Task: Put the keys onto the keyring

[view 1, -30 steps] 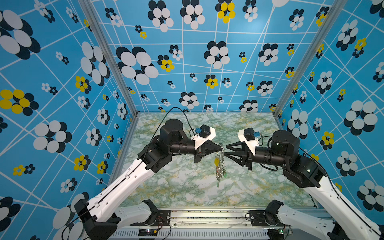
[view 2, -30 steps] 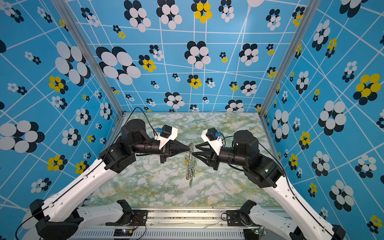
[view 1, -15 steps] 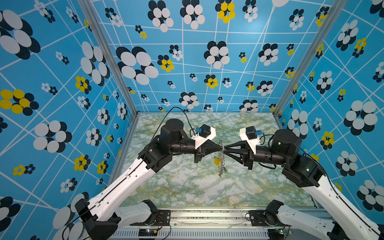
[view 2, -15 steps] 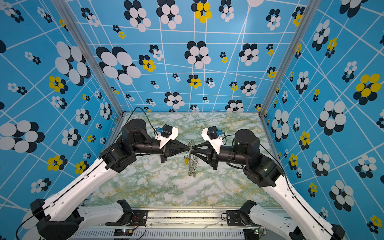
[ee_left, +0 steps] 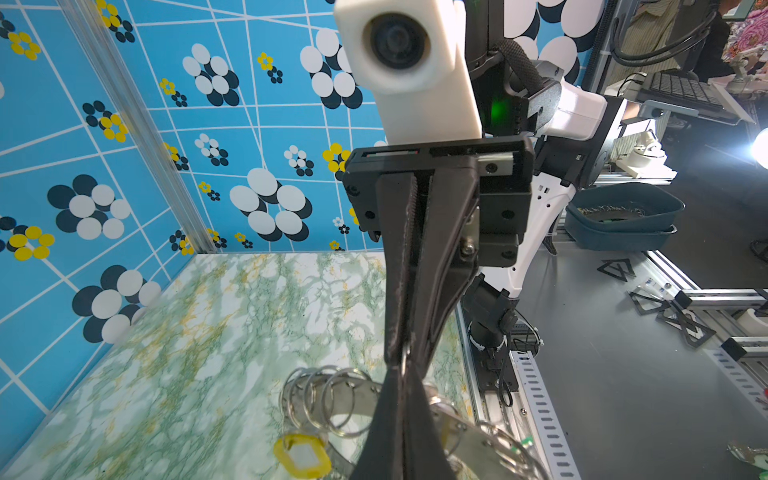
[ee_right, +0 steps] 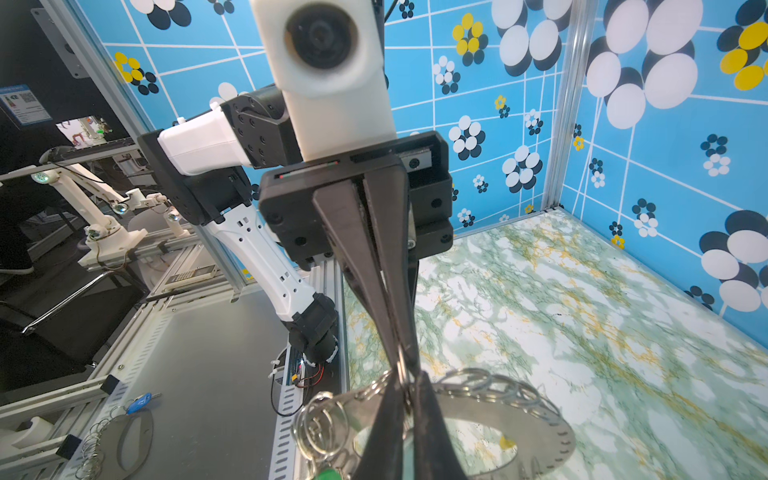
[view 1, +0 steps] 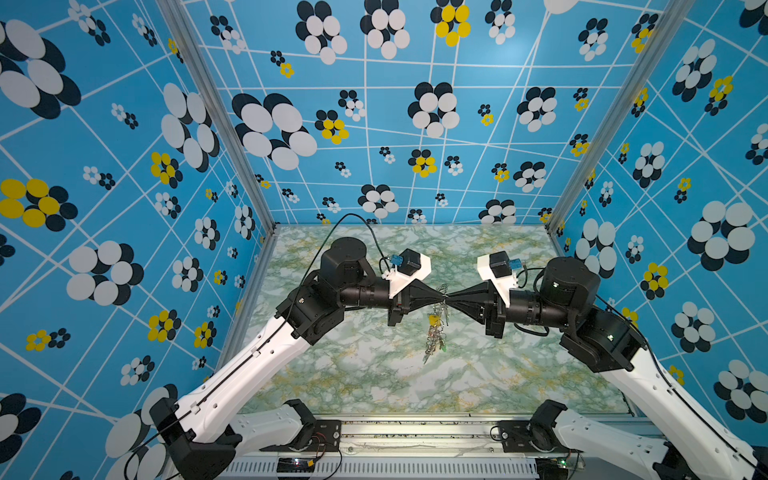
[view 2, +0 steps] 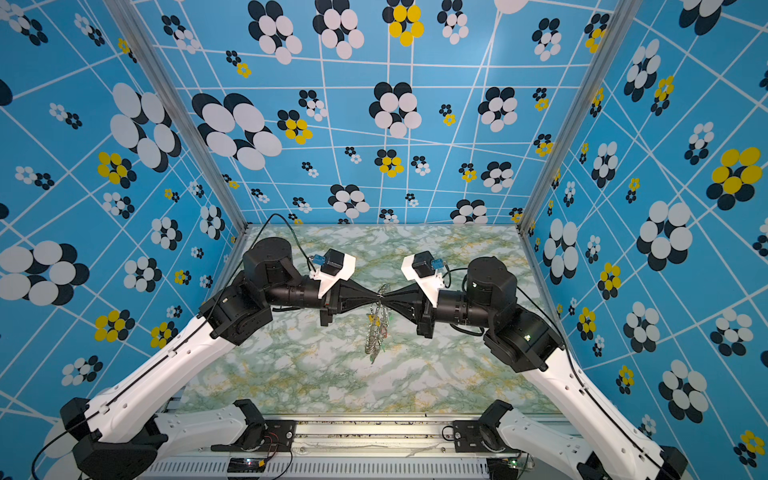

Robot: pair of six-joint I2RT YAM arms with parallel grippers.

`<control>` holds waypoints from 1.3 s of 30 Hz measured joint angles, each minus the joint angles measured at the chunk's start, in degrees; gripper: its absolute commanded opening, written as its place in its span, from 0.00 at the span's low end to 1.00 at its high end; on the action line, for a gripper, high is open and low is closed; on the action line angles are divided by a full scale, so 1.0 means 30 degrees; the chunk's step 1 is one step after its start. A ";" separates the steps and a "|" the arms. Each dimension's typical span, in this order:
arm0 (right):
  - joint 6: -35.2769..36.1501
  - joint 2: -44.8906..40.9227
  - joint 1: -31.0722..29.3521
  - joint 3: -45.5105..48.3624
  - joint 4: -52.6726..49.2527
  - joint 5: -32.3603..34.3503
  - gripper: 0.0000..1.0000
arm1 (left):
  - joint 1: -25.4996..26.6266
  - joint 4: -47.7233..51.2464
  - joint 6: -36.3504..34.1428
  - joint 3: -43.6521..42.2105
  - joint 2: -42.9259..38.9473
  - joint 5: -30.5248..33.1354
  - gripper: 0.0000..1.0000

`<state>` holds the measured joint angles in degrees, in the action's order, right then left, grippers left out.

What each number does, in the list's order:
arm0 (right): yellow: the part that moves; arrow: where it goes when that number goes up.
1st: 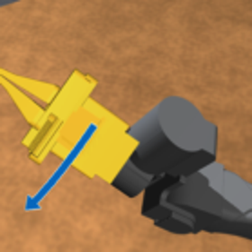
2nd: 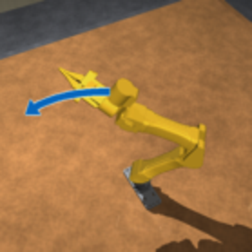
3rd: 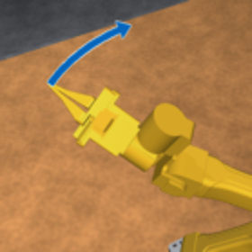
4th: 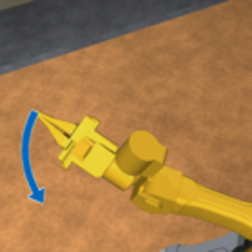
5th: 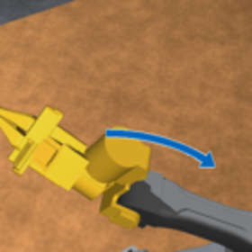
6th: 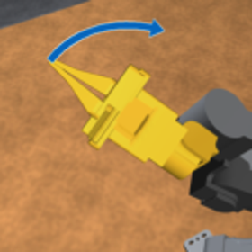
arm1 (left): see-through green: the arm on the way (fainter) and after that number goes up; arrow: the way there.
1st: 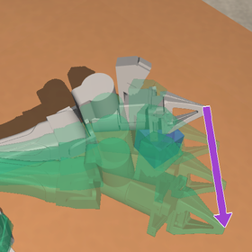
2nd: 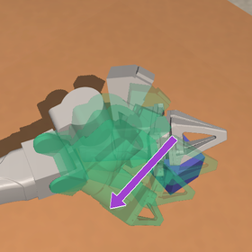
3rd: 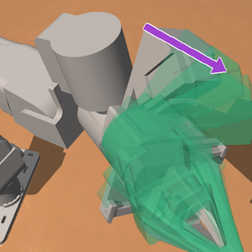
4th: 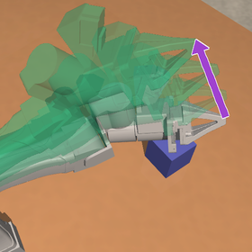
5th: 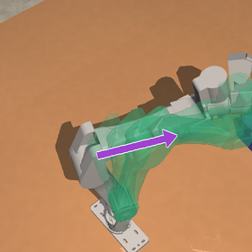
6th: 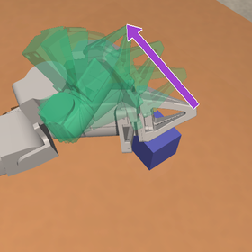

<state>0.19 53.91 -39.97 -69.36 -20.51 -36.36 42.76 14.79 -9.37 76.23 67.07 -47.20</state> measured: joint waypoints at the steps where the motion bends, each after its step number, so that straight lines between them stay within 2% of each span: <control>1: -0.0015 0.0007 0.0000 0.0000 0.0007 -0.0007 0.10 | 0.0000 0.0007 -0.0007 0.0000 0.0000 0.0007 0.00; 3: -0.0022 0.0000 0.0007 0.0015 0.0022 -0.0015 0.11 | 0.0000 0.0000 -0.0007 0.0000 0.0000 0.0000 0.00; 5: -0.0095 0.0000 0.0015 0.0058 0.0073 -0.0080 0.16 | 0.0000 0.0007 -0.0007 0.0000 0.0000 0.0007 0.00; 9: -0.0226 0.0051 0.0015 0.0095 0.0066 -0.0226 0.16 | 0.0000 -0.0015 -0.0007 0.0000 0.0000 0.0000 0.00; 11: -0.0240 0.0073 0.0015 0.0095 0.0066 -0.0291 0.12 | 0.0000 -0.0015 -0.0007 0.0000 0.0000 0.0007 0.00; 17: -0.0291 0.0073 0.0015 0.0102 0.0066 -0.0364 0.10 | 0.0000 -0.0015 0.0000 0.0000 0.0000 0.0000 0.00; 21: -0.0248 0.0051 0.0015 0.0124 0.0066 -0.0342 0.00 | -0.0007 0.0007 0.0168 0.0000 -0.0007 0.0000 0.00; 32: -0.0029 0.0015 0.0036 0.0146 0.0022 -0.0270 0.00 | -0.0022 0.0095 0.0437 0.0000 -0.0022 0.0102 0.00; 36: 0.0466 0.0168 0.0029 -0.0131 -0.0984 -0.0138 0.00 | 0.0000 0.0670 0.0262 0.0000 -0.0022 0.0750 0.33; 39: 0.1093 0.0517 0.0029 -0.0758 -0.2645 -0.0124 0.00 | -0.0022 0.1464 -0.0138 0.0066 -0.0044 0.1552 0.52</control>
<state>3.46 55.46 -39.88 -71.64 -28.45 -36.73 42.70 19.18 -9.78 76.42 66.94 -42.54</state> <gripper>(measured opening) 0.044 0.414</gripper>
